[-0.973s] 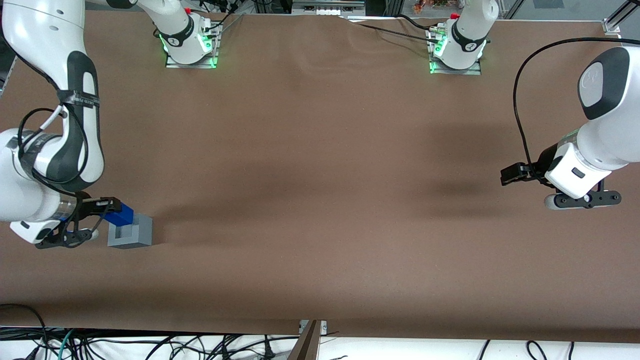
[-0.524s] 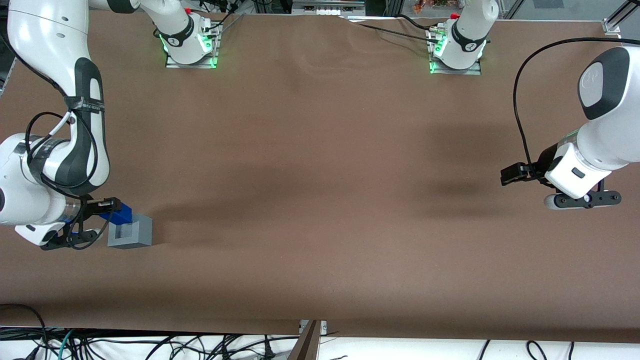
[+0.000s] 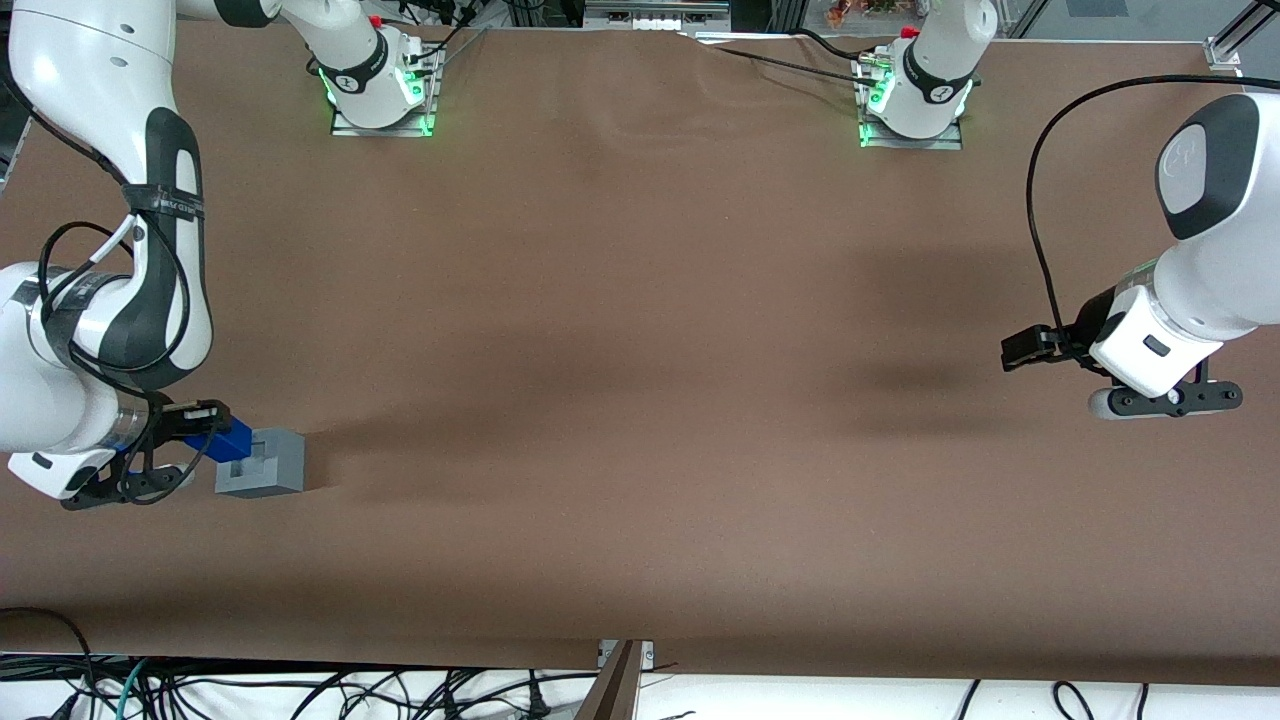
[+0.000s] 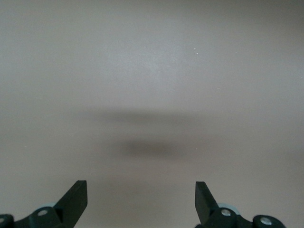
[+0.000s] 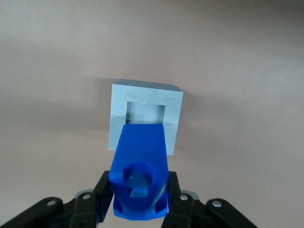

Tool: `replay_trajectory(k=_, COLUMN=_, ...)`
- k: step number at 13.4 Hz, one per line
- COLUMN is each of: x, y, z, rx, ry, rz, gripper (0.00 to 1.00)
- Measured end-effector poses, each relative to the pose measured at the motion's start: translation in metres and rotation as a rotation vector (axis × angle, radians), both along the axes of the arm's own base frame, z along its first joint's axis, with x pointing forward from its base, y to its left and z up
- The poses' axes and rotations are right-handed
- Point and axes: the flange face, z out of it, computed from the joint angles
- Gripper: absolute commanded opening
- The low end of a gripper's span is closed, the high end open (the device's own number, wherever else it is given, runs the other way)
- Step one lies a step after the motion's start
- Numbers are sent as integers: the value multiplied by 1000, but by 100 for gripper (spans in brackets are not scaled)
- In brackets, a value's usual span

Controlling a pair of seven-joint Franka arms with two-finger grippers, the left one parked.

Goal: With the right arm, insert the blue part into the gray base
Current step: 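Press the blue block down into the gray base's hole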

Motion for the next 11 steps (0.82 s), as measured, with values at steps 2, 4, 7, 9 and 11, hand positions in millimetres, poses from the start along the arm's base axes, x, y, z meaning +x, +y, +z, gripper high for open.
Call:
replay_trajectory(k=2, x=4, y=-1, z=0, rx=-6, ry=-8, rz=1, gripper=19)
replay_trajectory(k=4, x=10, y=-5, z=0, rx=-15, ry=-19, rz=1, gripper=19)
replay_trajectory(k=7, x=16, y=-5, z=-5, rx=-24, ry=-24, rz=5, gripper=19)
replay_trajectory(k=9, x=17, y=-2, z=-7, rx=-24, ry=-23, rz=8, gripper=18)
replay_trajectory(k=11, x=17, y=-1, z=-12, rx=-23, ry=-17, rz=10, gripper=18)
